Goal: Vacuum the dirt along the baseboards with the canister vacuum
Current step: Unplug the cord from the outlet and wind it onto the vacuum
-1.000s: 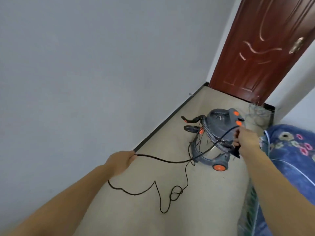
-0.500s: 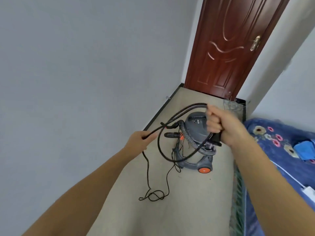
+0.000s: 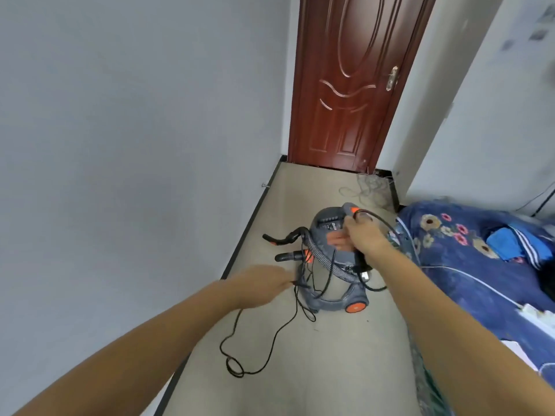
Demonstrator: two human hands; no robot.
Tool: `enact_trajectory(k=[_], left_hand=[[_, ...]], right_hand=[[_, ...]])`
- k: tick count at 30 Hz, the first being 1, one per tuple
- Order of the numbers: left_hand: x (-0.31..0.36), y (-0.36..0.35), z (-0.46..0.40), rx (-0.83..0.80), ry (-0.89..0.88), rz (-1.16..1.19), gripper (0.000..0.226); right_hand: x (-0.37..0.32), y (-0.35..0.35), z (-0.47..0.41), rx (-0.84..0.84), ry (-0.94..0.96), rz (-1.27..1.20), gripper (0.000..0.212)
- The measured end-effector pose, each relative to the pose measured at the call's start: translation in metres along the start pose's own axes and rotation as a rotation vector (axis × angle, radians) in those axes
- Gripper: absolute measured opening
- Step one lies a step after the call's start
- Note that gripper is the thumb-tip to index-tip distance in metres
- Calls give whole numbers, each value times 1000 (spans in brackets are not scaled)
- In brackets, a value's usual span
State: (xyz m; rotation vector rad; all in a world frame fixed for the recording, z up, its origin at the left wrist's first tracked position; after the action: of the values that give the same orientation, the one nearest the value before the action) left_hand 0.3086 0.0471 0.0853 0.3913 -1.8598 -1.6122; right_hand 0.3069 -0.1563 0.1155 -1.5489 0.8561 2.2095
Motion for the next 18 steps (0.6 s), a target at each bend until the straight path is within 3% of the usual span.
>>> enact_trajectory(k=[2, 5, 7, 10, 15, 18], left_hand=[[13, 20, -25, 118, -76, 17, 29], [-2, 49, -53, 399, 135, 285, 33], [-23, 53, -61, 470, 286, 487, 42], [-58, 37, -52, 474, 439, 744, 41], [-114, -14, -32, 365, 583, 538, 39], [-103, -25, -48, 250, 432, 321, 21]], right_hand=[[-1, -27, 20, -166, 182, 249, 22], [-19, -30, 40, -133, 458, 501, 38], [-35, -10, 41, -145, 362, 330, 43], [-61, 41, 22, -126, 147, -124, 37], [-49, 127, -65, 233, -152, -770, 40], [-9, 144, -113, 504, -300, -721, 39]])
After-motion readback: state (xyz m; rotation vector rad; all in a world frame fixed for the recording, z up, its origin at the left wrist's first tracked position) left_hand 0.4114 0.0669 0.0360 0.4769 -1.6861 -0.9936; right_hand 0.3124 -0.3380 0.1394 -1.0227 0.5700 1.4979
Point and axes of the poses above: each hand's wrist, its own z-axis away from the middle knuckle, its own y-axis out of the back of the hand, x = y × z, the point moved 3 cm from there along -z, towards the middle knuckle, and after that the axes turned 15 degrees about x, right-handed, at the moved point
